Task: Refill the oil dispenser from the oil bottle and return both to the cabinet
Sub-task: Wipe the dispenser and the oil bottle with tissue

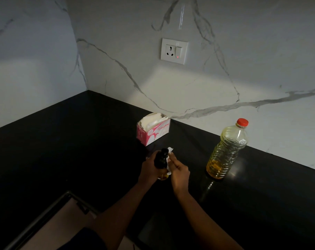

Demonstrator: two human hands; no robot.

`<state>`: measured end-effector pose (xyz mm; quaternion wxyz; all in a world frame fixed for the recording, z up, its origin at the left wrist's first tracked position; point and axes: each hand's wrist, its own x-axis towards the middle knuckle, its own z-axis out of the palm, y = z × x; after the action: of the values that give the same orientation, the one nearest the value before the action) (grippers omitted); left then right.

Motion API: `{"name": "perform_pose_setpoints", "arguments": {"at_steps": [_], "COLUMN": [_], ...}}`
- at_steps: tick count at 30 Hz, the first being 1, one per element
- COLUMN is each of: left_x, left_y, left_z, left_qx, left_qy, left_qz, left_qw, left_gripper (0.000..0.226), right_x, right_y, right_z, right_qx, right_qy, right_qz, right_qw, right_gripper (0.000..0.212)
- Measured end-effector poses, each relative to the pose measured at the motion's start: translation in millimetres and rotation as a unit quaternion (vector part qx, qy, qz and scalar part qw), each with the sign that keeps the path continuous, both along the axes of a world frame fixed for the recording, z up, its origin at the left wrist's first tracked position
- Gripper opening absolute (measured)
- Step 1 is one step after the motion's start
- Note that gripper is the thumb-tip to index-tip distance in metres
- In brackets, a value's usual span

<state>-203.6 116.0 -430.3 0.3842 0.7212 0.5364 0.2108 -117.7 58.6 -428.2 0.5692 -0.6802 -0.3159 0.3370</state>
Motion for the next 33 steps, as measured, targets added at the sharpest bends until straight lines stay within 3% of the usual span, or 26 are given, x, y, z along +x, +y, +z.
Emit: {"name": "perform_pose_setpoints", "arguments": {"at_steps": [9,14,19,22,29,33], "left_x": [7.8,7.7,-1.9,-4.1,-0.5,26.0], "left_y": [-9.4,-16.8,-4.7,2.2,-1.3,-16.5], "left_z": [0.0,-2.6,13.9,20.0,15.9,-5.5], "left_qx": [0.036,0.039,-0.045,-0.071,0.008,0.097], "left_qy": [0.029,0.076,-0.072,-0.078,-0.051,0.001], "left_qz": [0.017,-0.009,-0.010,-0.063,-0.073,0.060], "left_qw": [0.999,0.996,0.996,0.992,0.996,0.993], "left_gripper": [0.058,0.059,0.068,0.071,0.064,0.059], "right_x": [3.0,18.6,24.0,21.4,4.9,4.9], "right_y": [15.1,37.4,38.0,29.0,4.3,9.6], "right_z": [8.6,9.4,7.5,3.9,-4.0,-1.9], "right_qx": [-0.033,-0.063,-0.055,-0.042,0.019,0.017], "right_qy": [-0.013,-0.012,0.021,0.045,0.152,0.152], "right_qz": [-0.040,0.009,0.036,0.013,-0.055,-0.067], "right_qw": [0.999,0.998,0.998,0.998,0.987,0.986], "right_gripper": [0.029,0.023,0.022,0.023,0.029,0.028]}}
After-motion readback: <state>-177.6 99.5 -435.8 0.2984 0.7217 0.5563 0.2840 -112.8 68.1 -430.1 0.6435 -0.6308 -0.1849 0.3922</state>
